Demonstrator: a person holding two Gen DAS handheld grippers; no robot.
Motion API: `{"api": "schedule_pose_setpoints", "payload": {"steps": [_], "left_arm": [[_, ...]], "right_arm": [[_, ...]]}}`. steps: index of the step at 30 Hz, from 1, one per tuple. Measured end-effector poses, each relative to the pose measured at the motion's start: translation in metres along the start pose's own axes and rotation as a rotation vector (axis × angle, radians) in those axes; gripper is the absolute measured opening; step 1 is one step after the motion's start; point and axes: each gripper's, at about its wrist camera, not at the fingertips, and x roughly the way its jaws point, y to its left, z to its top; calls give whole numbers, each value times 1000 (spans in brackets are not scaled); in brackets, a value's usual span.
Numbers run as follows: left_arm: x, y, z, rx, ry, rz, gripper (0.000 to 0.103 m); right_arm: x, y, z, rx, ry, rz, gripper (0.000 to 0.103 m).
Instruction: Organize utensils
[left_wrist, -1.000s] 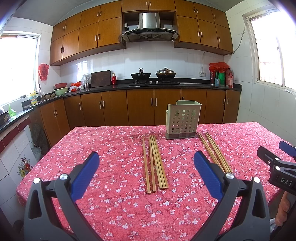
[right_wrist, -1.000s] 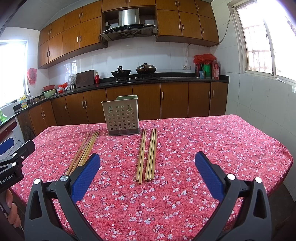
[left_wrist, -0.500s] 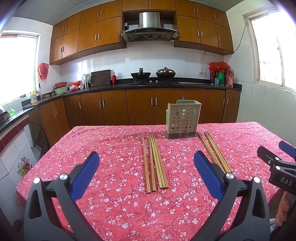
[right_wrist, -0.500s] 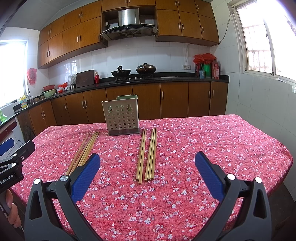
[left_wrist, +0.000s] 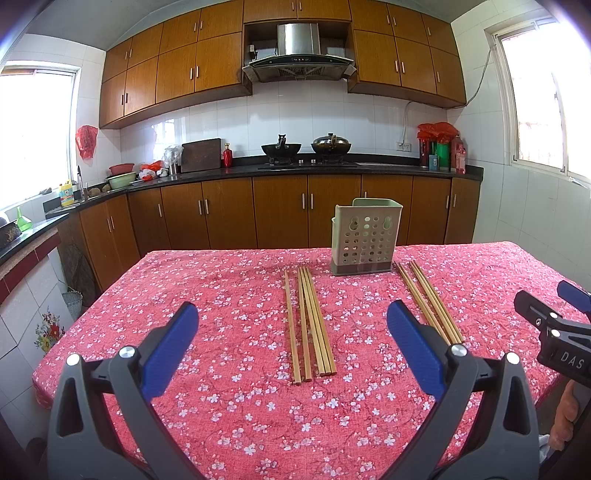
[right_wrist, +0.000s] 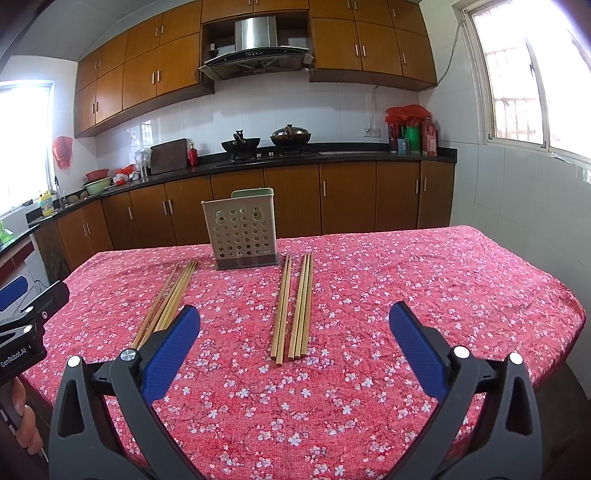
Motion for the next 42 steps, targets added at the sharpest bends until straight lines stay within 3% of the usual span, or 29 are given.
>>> {"api": "schedule_pose_setpoints", "payload": {"steps": [18,24,26,28,30,33,36,42], "left_arm": [[13,-4,-6,-10,12,10,99],[23,0,-5,-14,54,-4,99],[37,2,-6,-15,99,10,99],[56,10,-5,-32,162,27,99],[72,18,-4,-54,212,26,97],[110,30,0,-76,299,34,82],[139,37,-1,-94,363,18,66],[183,41,-7,-121,465,-45,48]], "right_arm": [[3,-2,1,-1,5,1,101],[12,-2,-2,-9,27,-14,101],[21,-3,1,-16,49,-32,101],[39,-7,5,-23,92,-74,96],[59,-11,8,-22,145,-93,80],[103,-22,10,-1,270,-88,56],[155,-38,7,115,429,-3,34],[194,-40,0,165,517,51,17]]}}
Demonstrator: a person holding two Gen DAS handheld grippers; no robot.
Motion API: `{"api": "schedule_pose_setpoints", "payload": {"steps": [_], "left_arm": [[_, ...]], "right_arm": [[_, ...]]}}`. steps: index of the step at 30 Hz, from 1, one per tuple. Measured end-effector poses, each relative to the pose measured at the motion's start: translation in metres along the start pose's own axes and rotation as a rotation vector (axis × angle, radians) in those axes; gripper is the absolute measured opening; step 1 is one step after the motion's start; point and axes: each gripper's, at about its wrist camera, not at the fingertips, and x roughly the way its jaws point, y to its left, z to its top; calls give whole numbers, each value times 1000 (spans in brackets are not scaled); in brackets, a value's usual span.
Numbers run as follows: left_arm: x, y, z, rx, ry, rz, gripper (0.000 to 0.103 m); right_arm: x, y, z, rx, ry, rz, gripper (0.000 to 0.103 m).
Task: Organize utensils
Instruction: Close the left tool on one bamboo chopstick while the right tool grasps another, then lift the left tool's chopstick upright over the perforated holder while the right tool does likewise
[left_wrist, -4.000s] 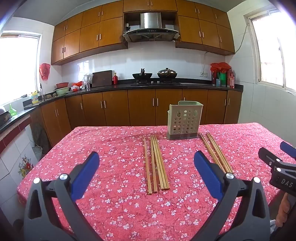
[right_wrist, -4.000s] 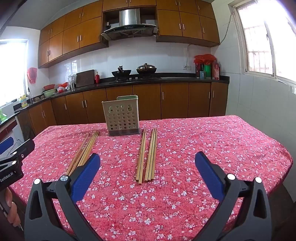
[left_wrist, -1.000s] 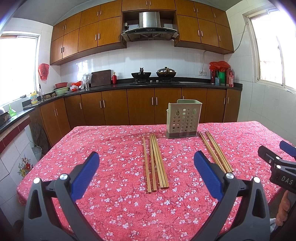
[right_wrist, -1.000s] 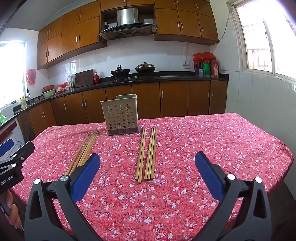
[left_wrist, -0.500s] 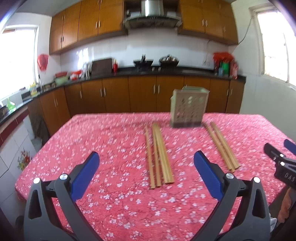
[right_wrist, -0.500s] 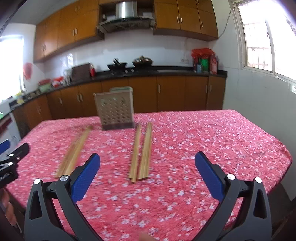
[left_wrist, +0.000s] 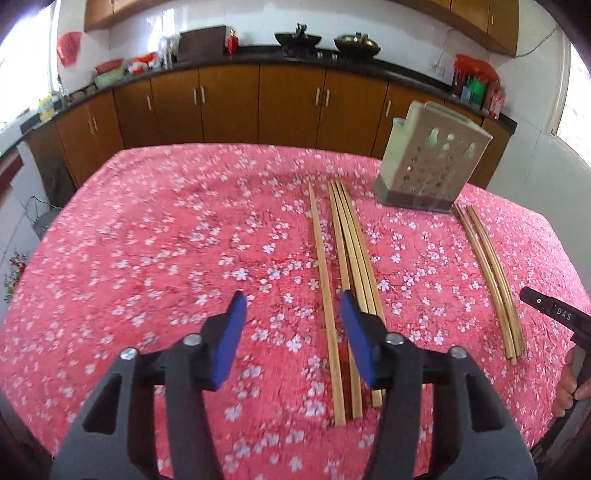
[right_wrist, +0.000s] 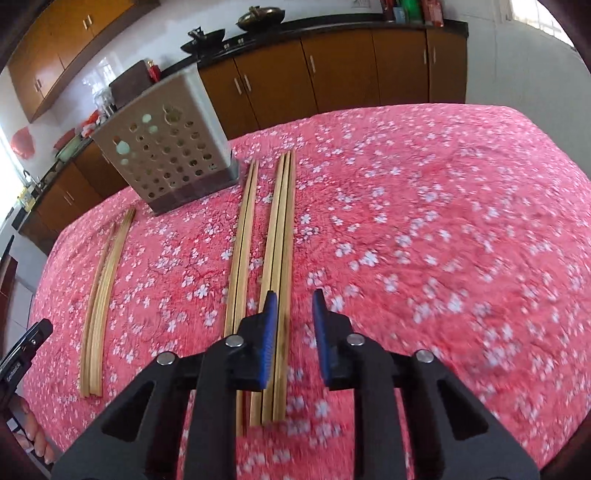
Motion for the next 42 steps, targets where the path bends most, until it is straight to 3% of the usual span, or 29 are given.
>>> {"api": "schedule_pose_setpoints", "payload": {"steps": [4,10,13,22,27,32,42], "left_arm": [[15,-7,3,25,38,-27,39],[30,-15,8,49,66,-49,29],[35,-16,10,48,81,-60,22],[55,-22,9,67,133,-54,9],[65,-20,16,100,111,-22,8],[84,-3,36,80,75,16,8],[76,9,25,49,60,-34,9]], "right_arm": [[14,4,-1,-37,41,-2,11],[16,1,4,-56,6,-120,8],[16,-8,8,-12,2,-114,8],[16,-6,5,-55,-14,-127,8],[14,-4,2,-113,-22,-136,8],[24,-22,21,-82,-43,-167,8],[22,-32,19,-49,-69,-158,8]]}}
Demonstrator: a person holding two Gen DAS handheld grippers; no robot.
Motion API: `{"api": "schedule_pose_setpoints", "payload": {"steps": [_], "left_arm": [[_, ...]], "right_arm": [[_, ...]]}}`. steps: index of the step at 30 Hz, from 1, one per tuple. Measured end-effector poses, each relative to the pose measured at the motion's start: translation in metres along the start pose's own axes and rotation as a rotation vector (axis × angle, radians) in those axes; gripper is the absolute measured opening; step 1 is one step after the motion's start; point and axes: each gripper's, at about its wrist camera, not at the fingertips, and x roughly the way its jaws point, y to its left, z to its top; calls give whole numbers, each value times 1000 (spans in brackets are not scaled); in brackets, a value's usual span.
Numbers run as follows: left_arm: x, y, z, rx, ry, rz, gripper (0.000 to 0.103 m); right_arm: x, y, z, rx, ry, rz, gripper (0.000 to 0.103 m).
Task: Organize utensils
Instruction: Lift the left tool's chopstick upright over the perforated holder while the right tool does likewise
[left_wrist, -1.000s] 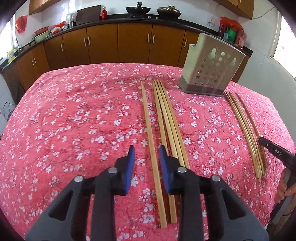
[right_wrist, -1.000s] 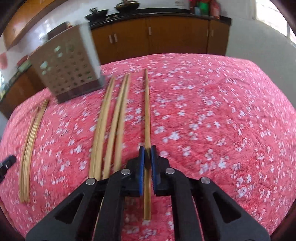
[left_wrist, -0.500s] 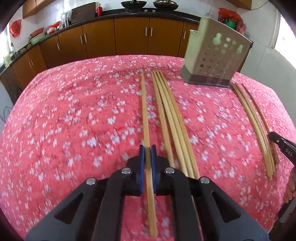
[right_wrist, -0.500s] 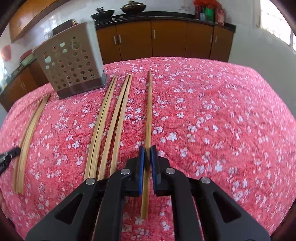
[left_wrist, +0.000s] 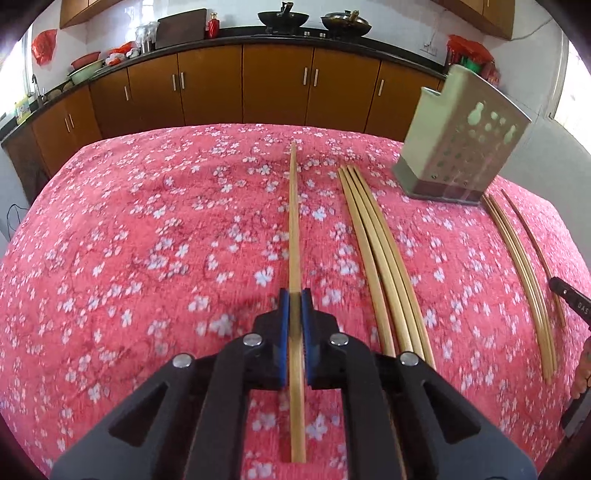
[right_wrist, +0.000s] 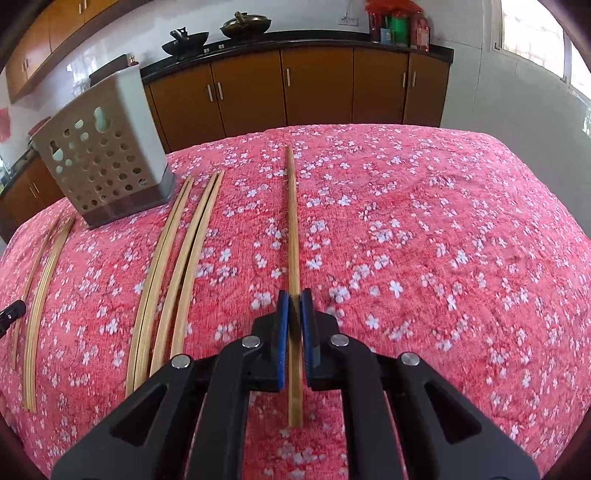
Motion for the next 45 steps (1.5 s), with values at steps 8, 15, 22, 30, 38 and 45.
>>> {"api": "schedule_pose_setpoints", "payload": {"steps": [8,15,22,30,38,45], "left_arm": [[-14,4,-21,3,-4,3,9],[-34,2,-11,39,-55,34,8],[-104,12,35,-5,-262,14,8],[-131,8,83,1,-366,25,8],[-158,0,111,7,-431,17,8],[-211,-36,152,17,-571,-83,8]], "right_arm": [[-10,-2,-12,-3,1,6,8],[-39,-2,-1,-10,-96,1,8],[-101,-4,39,-27,-319,0,8],[-122,-4,66,-28,-416,8,8],[-146,6,99,-18,-480,54,8],[-214,31,152,0,-675,213,8]]}}
